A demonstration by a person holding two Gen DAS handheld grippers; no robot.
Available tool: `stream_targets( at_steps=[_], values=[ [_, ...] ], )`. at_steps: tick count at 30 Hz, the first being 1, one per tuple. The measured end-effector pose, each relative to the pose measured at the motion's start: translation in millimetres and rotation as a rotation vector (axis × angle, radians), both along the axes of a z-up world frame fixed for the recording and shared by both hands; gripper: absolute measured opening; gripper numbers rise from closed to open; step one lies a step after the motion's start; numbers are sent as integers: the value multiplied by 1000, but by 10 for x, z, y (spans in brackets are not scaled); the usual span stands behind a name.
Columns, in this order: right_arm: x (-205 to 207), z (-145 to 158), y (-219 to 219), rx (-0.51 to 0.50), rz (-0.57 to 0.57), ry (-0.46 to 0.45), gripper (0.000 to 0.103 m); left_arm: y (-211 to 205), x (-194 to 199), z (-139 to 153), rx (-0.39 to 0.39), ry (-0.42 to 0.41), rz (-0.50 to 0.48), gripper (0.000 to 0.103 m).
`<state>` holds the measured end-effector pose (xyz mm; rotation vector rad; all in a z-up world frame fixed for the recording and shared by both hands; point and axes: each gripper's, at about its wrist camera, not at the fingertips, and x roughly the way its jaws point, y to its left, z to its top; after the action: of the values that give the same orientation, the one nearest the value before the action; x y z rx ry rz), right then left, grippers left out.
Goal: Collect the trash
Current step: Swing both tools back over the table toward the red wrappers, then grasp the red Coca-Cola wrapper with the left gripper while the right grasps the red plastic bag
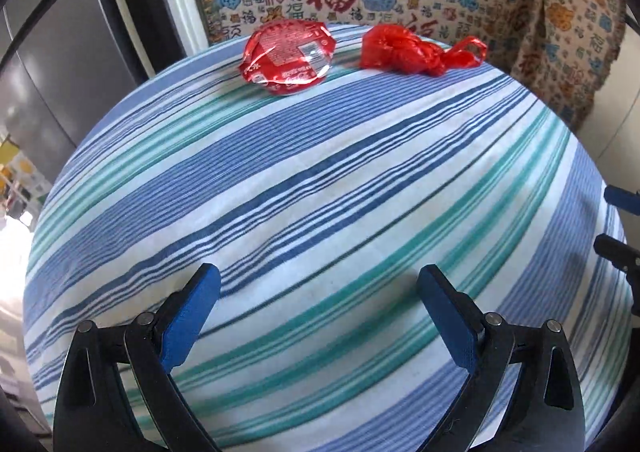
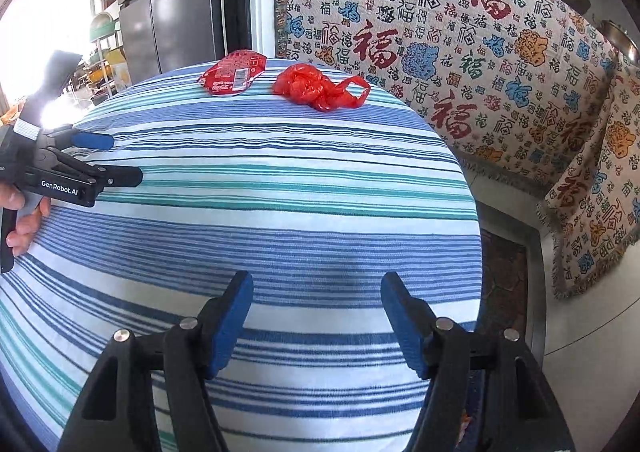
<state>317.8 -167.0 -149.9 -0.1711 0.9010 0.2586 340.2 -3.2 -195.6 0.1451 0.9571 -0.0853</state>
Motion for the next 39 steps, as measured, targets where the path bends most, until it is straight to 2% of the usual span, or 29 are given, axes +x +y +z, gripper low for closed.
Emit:
stream_targets(
  at_steps=[1, 3, 11, 14, 22, 29, 34, 36, 37, 38, 39],
  values=[
    [54, -18, 3, 4, -5, 7, 75, 21, 46, -2, -10, -1, -3, 102],
    [164, -37, -13, 17, -21, 18, 78, 43, 152, -3, -26, 0, 2, 103],
    [718, -129, 47, 20, 11, 66, 81, 31, 682, 3, -50, -32, 35, 103],
    [958, -143, 73, 24, 24, 78, 86, 28, 938, 4, -51, -37, 82, 103],
    [1628, -180, 199, 32, 115, 77, 90, 31, 1495, -5, -53, -49, 212, 103],
    [2041, -198, 399, 19, 196, 64, 90, 88, 1745, 7, -56, -51, 233, 103],
    [2196, -179, 585, -51, 232, 12, 90, 129, 1839, 19, -68, -53, 210, 102],
    [2224, -180, 657, -72, 240, -10, 89, 126, 1829, 32, -73, -62, 192, 98],
    [2229, -184, 682, -65, 246, -10, 85, 117, 1827, 40, -72, -67, 184, 91],
    [2228, -184, 694, -43, 251, -5, 76, 118, 1819, 46, -72, -71, 175, 90],
    [2237, -173, 698, -12, 257, 9, 53, 129, 1810, 51, -83, -73, 168, 90]
  ],
)
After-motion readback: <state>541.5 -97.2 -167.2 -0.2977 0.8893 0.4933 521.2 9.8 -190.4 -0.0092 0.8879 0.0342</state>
